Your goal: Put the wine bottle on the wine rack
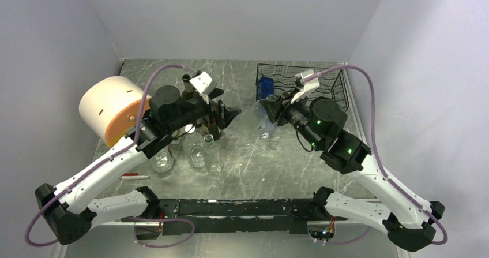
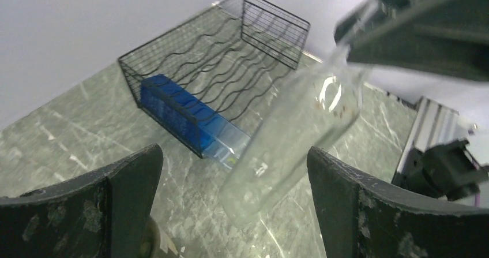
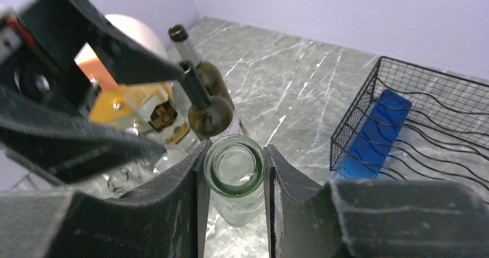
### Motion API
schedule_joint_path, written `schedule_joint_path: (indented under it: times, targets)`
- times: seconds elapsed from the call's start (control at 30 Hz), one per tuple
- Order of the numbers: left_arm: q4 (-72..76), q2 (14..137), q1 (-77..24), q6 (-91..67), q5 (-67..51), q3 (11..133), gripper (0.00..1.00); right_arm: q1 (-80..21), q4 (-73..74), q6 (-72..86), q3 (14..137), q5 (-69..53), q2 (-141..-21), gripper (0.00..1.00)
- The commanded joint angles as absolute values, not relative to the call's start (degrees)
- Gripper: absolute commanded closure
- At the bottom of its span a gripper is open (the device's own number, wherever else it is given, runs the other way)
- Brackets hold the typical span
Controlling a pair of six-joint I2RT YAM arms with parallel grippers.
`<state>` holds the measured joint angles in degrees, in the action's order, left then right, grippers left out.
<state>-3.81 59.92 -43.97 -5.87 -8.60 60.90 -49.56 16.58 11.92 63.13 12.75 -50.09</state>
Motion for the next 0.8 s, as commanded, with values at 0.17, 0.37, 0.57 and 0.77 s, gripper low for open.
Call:
schedule_joint_path:
  times: [0.17,0.37,0.57,0.77]
  targets:
    - [1.7,67.5,-43.7,3.4,-25.8,60.4,0.01,-49.5,14.5,16.3,70.4,14.6,-49.3,1.0]
    - [2.9,70.4,-43.7,4.6,-36.8,58.3,0.01,-49.5,14.9,12.4,70.7,10.5,-47.5,1.0]
    - [6.8,71.3,-43.7,3.6,-37.5,56.9,0.01,-49.5,14.2,7.7,69.3,0.7,-44.2,1.0]
    - [11.8,71.1,-43.8,3.3,-40.6,54.4,0.01,-49.5,15.4,5.6,69.9,-11.4,-44.4,1.0]
